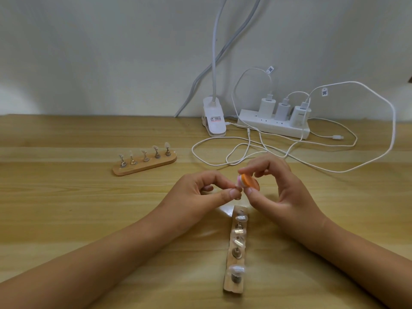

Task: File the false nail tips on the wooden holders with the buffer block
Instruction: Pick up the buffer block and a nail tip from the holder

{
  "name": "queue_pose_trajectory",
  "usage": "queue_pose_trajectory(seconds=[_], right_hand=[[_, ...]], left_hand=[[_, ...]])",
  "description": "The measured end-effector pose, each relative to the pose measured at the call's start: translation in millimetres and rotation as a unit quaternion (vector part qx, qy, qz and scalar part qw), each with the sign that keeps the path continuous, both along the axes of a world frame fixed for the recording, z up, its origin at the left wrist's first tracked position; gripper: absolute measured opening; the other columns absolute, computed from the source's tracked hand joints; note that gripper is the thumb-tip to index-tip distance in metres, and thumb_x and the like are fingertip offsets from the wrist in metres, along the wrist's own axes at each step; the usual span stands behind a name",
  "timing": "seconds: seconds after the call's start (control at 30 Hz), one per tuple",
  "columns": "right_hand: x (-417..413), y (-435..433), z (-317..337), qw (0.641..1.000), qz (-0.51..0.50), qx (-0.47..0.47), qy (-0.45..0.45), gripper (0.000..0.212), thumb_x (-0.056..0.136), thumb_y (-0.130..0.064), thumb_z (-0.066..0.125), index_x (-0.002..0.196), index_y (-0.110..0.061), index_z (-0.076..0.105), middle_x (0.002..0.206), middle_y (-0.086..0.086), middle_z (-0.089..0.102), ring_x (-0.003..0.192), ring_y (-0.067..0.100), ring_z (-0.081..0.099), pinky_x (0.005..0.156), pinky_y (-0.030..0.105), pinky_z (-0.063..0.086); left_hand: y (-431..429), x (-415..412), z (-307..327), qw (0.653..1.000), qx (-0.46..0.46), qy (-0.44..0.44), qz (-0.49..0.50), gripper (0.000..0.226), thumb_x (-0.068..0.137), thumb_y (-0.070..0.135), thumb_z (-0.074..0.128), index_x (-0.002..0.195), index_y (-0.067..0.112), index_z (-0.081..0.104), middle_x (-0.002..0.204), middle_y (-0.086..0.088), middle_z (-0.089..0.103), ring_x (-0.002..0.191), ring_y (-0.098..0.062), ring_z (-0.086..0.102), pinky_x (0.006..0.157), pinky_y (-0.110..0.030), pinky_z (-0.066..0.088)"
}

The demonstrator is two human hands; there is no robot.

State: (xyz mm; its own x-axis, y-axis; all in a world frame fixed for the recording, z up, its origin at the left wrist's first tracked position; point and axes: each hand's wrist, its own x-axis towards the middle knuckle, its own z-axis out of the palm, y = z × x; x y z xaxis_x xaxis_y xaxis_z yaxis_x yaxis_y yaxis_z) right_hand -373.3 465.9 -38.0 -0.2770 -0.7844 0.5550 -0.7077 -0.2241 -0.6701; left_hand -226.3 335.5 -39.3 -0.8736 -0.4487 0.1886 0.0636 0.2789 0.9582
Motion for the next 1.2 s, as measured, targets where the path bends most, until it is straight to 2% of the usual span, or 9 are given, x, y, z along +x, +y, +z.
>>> queue_pose_trajectory(seconds=[0.27,0.37,0.5,0.6,0.67,0.77,0.93,1.03,1.2], right_hand=[[4.0,0.2,0.0,0.999,-0.004,-0.016,0.040,0.020,0.078,-0.025,0.065,0.097,-0.024,0.059,0.099,-0.016,0.058,0.099,0.016,0.054,0.092,0.030,0.041],[3.2,-0.7,0.3,0.999,-0.025,-0.008,0.033,0.021,0.077,-0.019,0.068,0.095,-0.024,0.059,0.098,-0.013,0.059,0.097,0.015,0.053,0.091,0.036,0.042],[4.6,-0.4,1.2,0.999,-0.016,-0.017,0.043,0.019,0.078,-0.025,0.063,0.097,-0.026,0.059,0.100,-0.016,0.058,0.098,0.015,0.053,0.091,0.032,0.042],[4.8,-0.6,1.4,0.998,-0.034,-0.002,0.043,0.023,0.078,-0.032,0.058,0.100,-0.027,0.062,0.098,-0.015,0.062,0.098,0.015,0.053,0.093,0.042,0.042],[3.9,-1.5,3.4,0.998,-0.049,0.011,0.038,0.024,0.079,-0.035,0.054,0.101,-0.032,0.064,0.100,-0.013,0.064,0.102,0.015,0.053,0.095,0.048,0.040],[4.3,-1.1,6.8,0.998,-0.056,0.010,0.035,0.026,0.080,-0.035,0.051,0.103,-0.038,0.065,0.102,-0.013,0.064,0.109,0.019,0.054,0.099,0.052,0.037],[6.0,1.8,6.6,0.998,-0.033,0.017,0.046,0.028,0.083,-0.034,0.052,0.106,-0.041,0.066,0.107,-0.017,0.061,0.113,0.015,0.049,0.099,0.052,0.036],[4.8,0.8,8.0,0.998,-0.044,0.029,0.022,0.029,0.082,-0.038,0.050,0.106,-0.042,0.066,0.106,-0.015,0.062,0.114,0.014,0.048,0.101,0.054,0.034],[4.0,2.4,7.5,0.998,-0.038,0.031,0.026,0.030,0.082,-0.038,0.052,0.108,-0.041,0.068,0.106,-0.016,0.061,0.113,0.014,0.049,0.100,0.055,0.034]], left_hand=[[1.4,0.2,2.6,1.000,0.000,-0.001,0.009,0.019,0.073,0.040,0.071,0.080,0.023,0.075,0.067,0.022,0.065,0.062,0.005,0.050,0.066,-0.006,0.036],[-0.4,-0.2,1.2,1.000,0.001,-0.007,0.016,0.020,0.072,0.041,0.072,0.082,0.024,0.075,0.079,0.014,0.072,0.079,-0.014,0.063,0.082,-0.022,0.046],[1.4,1.3,3.3,1.000,-0.004,-0.008,0.002,0.016,0.073,0.038,0.070,0.080,0.023,0.074,0.068,0.022,0.067,0.067,0.005,0.055,0.071,-0.011,0.041],[0.6,0.5,1.4,1.000,-0.002,-0.008,0.012,0.018,0.074,0.037,0.072,0.083,0.022,0.075,0.087,0.006,0.075,0.086,-0.028,0.065,0.089,-0.038,0.048],[0.9,0.8,1.7,1.000,0.005,-0.008,0.011,0.015,0.075,0.036,0.073,0.084,0.025,0.075,0.089,0.000,0.075,0.084,-0.036,0.063,0.085,-0.039,0.051],[0.6,2.4,2.4,1.000,0.020,-0.006,0.002,0.003,0.080,0.029,0.075,0.083,0.028,0.075,0.084,0.003,0.074,0.070,-0.014,0.054,0.065,-0.018,0.046],[0.3,2.5,2.7,1.000,-0.002,0.003,-0.003,0.002,0.083,0.025,0.074,0.083,0.027,0.076,0.081,0.012,0.071,0.064,-0.008,0.046,0.062,-0.015,0.039],[0.1,2.4,1.5,1.000,-0.005,0.001,0.001,0.009,0.079,0.034,0.071,0.085,0.028,0.076,0.096,0.003,0.073,0.072,-0.017,0.050,0.070,-0.027,0.042],[0.5,2.0,2.3,1.000,-0.017,0.010,0.003,0.005,0.082,0.028,0.072,0.085,0.030,0.076,0.098,0.005,0.072,0.076,-0.004,0.054,0.075,-0.024,0.040]])
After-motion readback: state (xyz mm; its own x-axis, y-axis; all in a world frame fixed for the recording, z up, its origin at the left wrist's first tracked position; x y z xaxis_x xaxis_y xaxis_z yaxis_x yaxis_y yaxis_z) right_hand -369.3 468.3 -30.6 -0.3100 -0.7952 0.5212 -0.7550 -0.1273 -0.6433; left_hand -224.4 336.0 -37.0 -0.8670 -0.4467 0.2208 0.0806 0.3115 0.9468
